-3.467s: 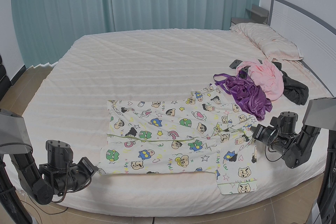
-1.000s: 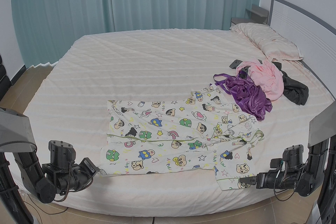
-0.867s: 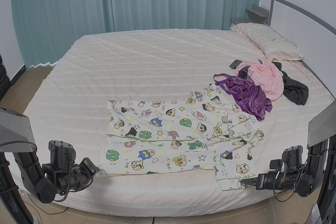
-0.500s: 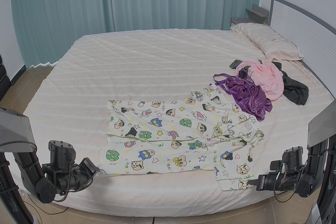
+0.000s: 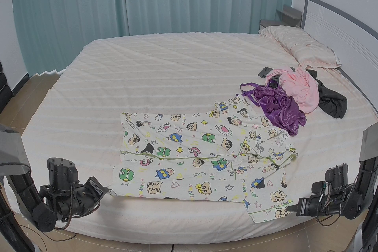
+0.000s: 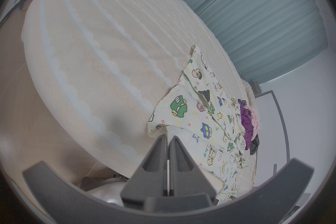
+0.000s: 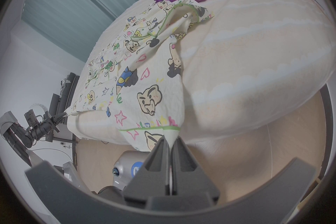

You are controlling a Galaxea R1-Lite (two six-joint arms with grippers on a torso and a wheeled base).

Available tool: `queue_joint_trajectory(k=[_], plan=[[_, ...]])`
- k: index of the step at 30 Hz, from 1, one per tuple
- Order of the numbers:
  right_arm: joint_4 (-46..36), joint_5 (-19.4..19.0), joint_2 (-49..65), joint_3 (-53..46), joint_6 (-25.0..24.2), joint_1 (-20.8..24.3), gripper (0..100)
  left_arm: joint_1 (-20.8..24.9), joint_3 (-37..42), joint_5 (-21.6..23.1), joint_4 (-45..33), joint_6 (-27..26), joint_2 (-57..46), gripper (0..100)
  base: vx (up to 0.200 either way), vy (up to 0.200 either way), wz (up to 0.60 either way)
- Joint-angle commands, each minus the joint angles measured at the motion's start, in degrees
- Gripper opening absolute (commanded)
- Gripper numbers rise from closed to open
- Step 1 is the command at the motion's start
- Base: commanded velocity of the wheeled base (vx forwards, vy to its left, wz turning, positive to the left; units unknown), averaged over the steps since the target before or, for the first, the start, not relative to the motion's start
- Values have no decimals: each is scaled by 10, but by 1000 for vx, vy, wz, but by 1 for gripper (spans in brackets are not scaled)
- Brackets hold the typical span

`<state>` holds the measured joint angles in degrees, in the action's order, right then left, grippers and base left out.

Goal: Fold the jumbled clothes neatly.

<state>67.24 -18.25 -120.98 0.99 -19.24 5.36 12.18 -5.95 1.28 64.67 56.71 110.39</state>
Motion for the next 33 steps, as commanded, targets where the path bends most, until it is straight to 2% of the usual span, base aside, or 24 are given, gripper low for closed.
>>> queue_joint_trajectory(k=[1,6,8,11,15,17,20,23,28,33], plan=[[-50,1,87,-10,2,-3,0,7,23,-4,2,-13,-55,0,0,0,0],[-119,1,141,-10,4,-3,0,15,43,-5,1,-42,-69,0,0,0,0],[-171,2,198,-10,13,-11,0,40,59,-22,-15,-66,-72,0,0,0,0],[-224,3,242,-10,28,-22,0,45,59,-40,-53,-70,-75,0,0,0,0],[-293,4,276,-10,48,-23,0,77,59,-48,-100,-85,-84,0,0,0,0],[-324,19,290,-10,58,-23,0,83,59,-55,-130,-102,-104,0,0,0,0],[-345,42,293,-10,68,-22,0,107,59,-77,-160,-107,-122,0,0,0,0],[-354,45,293,-10,69,-18,0,114,59,-95,-177,-108,-128,0,0,0,0],[-403,45,329,-10,74,-15,0,156,59,-124,-238,-108,-129,0,0,0,0],[-436,43,367,-10,83,-15,0,169,59,-130,-262,-106,-140,0,0,0,0]])
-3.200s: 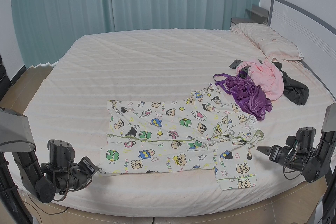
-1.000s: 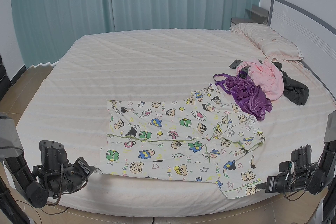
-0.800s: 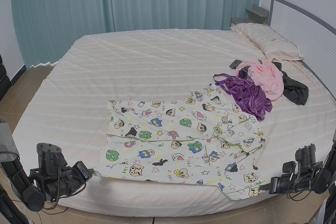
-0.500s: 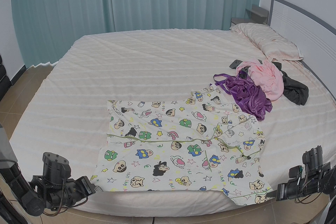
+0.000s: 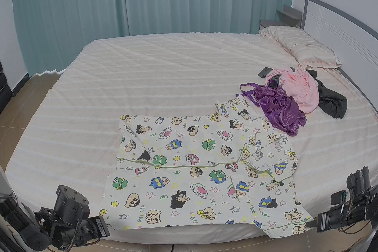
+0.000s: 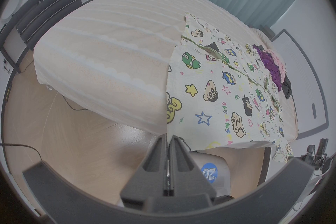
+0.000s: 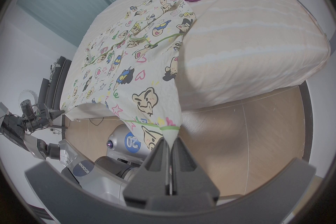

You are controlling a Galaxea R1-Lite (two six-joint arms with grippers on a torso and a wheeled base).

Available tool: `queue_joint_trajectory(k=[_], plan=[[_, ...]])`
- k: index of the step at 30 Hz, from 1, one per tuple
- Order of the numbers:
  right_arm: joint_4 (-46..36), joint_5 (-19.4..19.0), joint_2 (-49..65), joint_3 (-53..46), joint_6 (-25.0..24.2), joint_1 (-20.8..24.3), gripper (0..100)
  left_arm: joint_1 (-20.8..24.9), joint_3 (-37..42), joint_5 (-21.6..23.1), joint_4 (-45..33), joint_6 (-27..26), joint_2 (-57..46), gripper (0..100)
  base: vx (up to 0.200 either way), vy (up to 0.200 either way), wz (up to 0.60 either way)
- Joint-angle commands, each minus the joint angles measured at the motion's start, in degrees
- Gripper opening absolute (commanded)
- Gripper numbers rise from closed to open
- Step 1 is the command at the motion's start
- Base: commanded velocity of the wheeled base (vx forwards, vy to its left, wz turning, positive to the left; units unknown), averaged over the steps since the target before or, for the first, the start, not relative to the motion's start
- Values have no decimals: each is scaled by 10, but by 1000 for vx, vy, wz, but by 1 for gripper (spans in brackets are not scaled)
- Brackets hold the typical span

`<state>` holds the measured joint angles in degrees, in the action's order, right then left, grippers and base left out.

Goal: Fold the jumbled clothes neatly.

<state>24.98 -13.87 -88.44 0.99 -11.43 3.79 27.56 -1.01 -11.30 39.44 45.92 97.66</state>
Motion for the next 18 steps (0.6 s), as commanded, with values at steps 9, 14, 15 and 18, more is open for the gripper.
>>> queue_joint_trajectory(k=[9,14,15,18], plan=[[-65,-2,78,-10,26,2,0,54,10,-5,-101,1,-82,0,0,0,0],[-57,-3,79,-10,29,1,0,55,10,-9,-99,-4,-95,0,0,0,0],[-53,-3,84,-7,29,1,0,52,3,-14,-98,-4,-99,0,0,0,0],[-37,-4,93,0,26,0,0,45,-25,-16,-105,-3,-106,0,0,0,0]])
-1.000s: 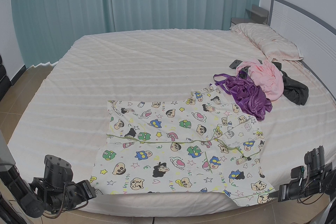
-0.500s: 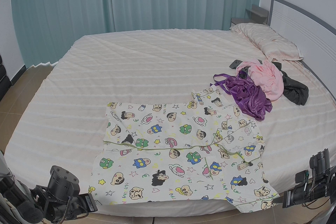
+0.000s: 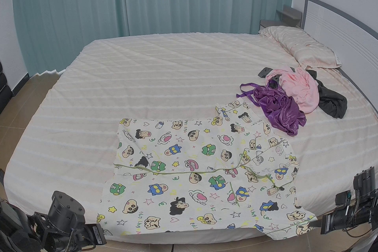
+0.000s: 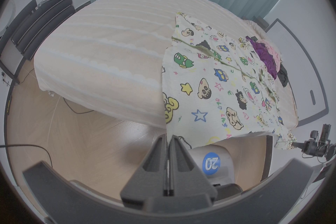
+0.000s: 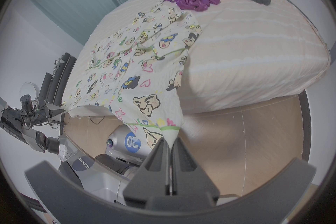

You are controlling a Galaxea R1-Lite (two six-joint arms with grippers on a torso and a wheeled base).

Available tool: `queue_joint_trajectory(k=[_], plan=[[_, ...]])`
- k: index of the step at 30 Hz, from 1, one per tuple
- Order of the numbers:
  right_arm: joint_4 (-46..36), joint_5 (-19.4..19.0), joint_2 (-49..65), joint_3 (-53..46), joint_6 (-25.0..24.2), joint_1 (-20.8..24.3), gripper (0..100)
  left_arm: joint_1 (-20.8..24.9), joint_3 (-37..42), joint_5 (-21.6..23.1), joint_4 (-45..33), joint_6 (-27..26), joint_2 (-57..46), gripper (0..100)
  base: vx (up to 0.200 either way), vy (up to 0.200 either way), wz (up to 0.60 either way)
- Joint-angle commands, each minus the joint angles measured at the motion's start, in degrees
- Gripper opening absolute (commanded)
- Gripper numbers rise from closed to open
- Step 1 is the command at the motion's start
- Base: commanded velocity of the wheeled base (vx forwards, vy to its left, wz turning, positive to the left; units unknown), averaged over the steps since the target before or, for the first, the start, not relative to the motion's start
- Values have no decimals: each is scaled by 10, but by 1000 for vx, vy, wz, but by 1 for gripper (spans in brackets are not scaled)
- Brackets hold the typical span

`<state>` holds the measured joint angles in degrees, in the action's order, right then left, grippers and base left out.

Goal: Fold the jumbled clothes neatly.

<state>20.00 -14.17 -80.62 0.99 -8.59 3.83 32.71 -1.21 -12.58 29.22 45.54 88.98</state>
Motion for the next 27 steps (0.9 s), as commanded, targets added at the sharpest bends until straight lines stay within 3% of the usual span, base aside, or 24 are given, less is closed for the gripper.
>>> queue_joint_trajectory(k=[1,9,16,22,27], plan=[[20,0,16,6,-3,0,0,-10,-35,-3,-9,1,-19,0,0,0,0],[36,2,1,67,-12,-1,0,-63,-151,3,-88,2,-9,0,0,0,0],[38,1,-61,133,-17,-8,0,-105,-217,27,-91,2,66,0,0,0,0],[63,1,-125,197,-87,-6,0,-135,-263,52,-92,4,116,0,0,0,0],[104,2,-183,237,-104,-7,0,-160,-303,54,-91,6,161,0,0,0,0]])
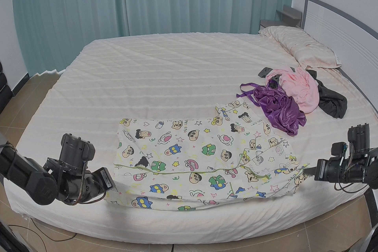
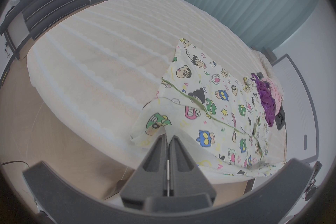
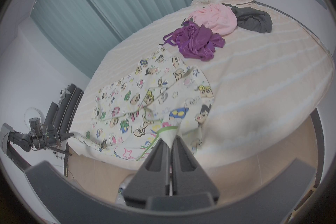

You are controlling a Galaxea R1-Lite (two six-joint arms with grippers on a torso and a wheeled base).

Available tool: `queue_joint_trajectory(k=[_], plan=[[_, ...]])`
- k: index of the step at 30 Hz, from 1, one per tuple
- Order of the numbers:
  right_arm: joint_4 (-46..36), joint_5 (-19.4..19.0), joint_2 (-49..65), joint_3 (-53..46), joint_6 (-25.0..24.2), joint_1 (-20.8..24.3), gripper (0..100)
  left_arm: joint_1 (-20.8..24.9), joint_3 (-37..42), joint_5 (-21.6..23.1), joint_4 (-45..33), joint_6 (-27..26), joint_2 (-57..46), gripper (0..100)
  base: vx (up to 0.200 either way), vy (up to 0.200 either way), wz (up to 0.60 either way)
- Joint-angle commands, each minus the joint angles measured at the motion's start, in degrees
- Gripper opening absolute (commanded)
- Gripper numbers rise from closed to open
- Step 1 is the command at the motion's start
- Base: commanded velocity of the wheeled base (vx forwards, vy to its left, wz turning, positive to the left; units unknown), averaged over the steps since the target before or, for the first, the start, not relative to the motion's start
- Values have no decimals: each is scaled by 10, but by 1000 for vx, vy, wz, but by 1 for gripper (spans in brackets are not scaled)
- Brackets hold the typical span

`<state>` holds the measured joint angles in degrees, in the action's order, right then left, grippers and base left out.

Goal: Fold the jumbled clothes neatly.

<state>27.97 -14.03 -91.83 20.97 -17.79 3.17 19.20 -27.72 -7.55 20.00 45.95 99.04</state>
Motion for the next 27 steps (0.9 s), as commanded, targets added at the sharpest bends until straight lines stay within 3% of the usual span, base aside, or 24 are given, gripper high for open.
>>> queue_joint_trajectory(k=[1,5,12,22,27], plan=[[35,1,-84,43,-19,1,0,-28,-45,3,2,4,70,0,0,0,0],[74,4,-126,67,-51,5,0,-36,-81,3,3,28,98,0,0,0,0],[102,6,-172,104,-61,5,0,-43,-149,3,2,67,148,0,0,0,0],[137,7,-227,154,-106,7,0,-58,-205,1,2,80,206,0,0,0,0],[145,26,-268,192,-111,16,0,-66,-233,1,-1,88,227,0,0,0,0]])
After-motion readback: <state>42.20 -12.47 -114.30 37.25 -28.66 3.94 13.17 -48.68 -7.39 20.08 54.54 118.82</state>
